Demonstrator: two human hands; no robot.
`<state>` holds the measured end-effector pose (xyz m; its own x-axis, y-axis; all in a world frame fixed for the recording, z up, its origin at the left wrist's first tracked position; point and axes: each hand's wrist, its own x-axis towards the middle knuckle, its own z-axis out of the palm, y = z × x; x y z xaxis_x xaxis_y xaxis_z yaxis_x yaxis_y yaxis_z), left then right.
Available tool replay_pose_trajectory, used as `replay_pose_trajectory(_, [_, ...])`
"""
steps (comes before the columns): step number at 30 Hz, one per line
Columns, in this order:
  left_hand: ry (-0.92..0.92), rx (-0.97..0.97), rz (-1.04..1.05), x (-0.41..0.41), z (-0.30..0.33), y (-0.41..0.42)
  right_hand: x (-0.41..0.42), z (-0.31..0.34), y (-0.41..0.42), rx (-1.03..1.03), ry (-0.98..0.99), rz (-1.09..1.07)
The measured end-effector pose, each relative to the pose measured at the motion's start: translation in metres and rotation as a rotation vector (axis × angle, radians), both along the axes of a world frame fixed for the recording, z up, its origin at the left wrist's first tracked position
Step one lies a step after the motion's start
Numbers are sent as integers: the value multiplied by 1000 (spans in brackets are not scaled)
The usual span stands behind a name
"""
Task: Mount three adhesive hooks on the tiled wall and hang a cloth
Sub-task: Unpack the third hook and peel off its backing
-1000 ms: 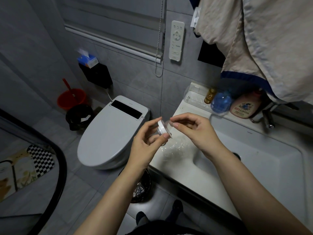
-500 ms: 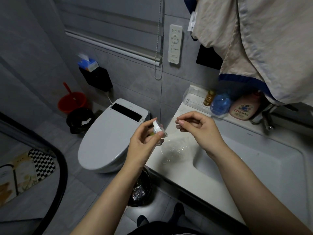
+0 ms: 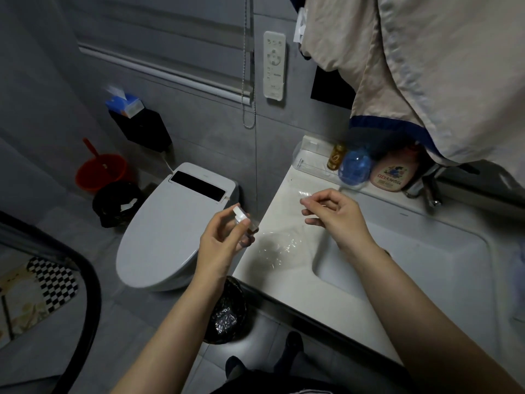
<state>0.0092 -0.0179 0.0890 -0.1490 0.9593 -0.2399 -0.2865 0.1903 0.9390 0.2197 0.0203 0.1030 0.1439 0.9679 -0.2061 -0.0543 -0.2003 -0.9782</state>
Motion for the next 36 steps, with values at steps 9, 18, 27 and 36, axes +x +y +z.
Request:
replay_pose_trajectory(9, [-85,-252,3,0,-54,0,10,-51,-3,-203,144,-87])
replay_pose_trajectory(18, [-71,-408,40,13,-97,5,4,-80,-6,-357,71,-44])
replay_pose_trajectory(27, [32,-474,-9,22,-121,12,9,-125,3,-270,-476,-110])
replay_pose_trajectory(36, [34,-529,-20,24,-136,21,2,-160,22,-190,-741,37])
